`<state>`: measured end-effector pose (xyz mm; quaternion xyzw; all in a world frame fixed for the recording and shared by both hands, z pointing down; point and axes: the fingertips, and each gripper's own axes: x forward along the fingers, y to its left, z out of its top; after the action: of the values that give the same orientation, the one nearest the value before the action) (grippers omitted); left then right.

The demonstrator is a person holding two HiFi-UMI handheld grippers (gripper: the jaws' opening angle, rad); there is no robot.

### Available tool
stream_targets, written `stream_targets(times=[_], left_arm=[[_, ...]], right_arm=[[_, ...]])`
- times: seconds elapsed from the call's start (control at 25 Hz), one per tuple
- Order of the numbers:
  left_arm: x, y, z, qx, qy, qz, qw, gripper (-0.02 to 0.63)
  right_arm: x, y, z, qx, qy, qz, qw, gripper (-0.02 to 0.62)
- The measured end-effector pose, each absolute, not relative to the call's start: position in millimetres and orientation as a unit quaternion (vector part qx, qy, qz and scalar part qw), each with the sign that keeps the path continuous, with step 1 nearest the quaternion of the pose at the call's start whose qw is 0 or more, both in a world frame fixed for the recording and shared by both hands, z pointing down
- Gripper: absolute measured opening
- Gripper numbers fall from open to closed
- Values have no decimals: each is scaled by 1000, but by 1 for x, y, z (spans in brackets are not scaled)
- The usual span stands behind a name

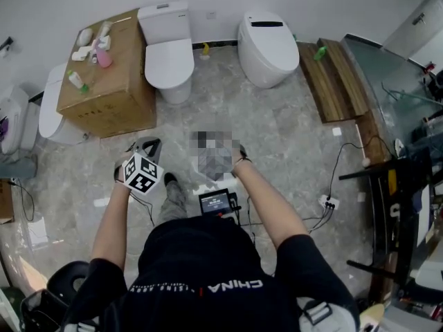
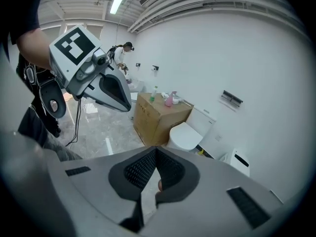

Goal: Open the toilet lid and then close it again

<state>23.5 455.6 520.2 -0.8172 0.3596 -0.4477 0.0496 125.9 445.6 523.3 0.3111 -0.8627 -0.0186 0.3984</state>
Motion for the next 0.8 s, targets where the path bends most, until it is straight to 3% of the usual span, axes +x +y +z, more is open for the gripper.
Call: stream_targets(times=[0.8], left_arm=[[-58,231,532,-857,282,-427,68,9]], right_arm=[[47,233,527,374,-830,30,414,14]])
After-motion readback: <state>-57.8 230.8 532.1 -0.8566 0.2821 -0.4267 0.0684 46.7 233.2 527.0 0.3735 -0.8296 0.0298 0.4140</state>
